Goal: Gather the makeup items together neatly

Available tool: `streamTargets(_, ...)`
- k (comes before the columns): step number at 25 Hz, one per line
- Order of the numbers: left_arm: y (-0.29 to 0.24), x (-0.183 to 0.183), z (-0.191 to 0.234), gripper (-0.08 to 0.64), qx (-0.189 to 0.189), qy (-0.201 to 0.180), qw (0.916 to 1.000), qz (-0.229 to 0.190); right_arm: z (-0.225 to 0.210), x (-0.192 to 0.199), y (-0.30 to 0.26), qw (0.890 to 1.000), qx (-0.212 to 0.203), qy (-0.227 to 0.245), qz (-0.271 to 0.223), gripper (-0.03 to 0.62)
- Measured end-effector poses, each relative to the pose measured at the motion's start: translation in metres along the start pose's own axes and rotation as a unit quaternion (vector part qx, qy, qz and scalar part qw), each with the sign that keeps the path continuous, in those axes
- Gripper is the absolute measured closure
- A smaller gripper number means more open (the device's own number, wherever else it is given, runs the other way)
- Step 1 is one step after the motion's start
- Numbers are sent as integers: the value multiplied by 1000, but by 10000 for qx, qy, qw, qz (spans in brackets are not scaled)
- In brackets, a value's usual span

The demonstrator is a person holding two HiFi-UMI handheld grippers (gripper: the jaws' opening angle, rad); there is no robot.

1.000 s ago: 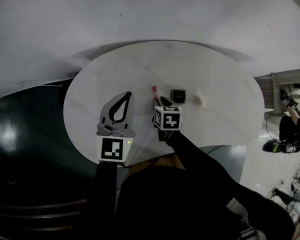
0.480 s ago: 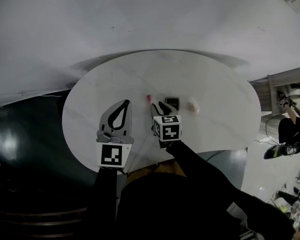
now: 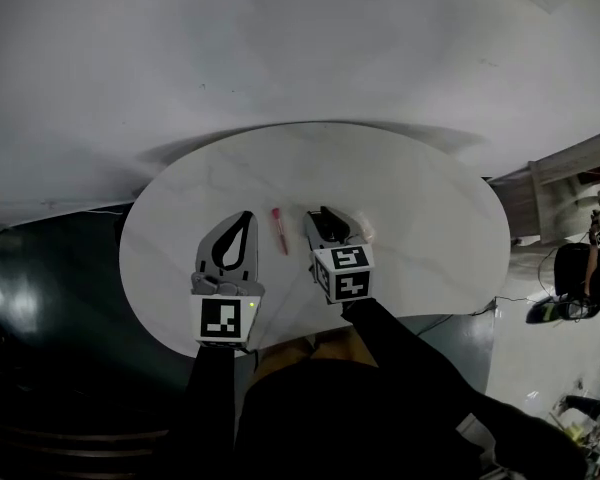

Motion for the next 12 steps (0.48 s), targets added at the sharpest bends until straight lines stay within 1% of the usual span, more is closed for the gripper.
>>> streamTargets(8, -5, -33, -45, 543, -218, -180, 9994, -222, -30, -36, 57, 9953, -201, 639, -697, 513)
streamTargets(12, -6, -49, -70, 545, -330, -245, 9985, -369, -48, -50, 86, 9913, -255, 803, -1013, 527)
Point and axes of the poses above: the fingertips, and each gripper's own axes: y backward along the fingers, z to its left, x out of its underside, the point moved 9 cm from there along y, backward along the fingers, and after that the axes turned 7 degrees about -x, right-handed, at the moved point
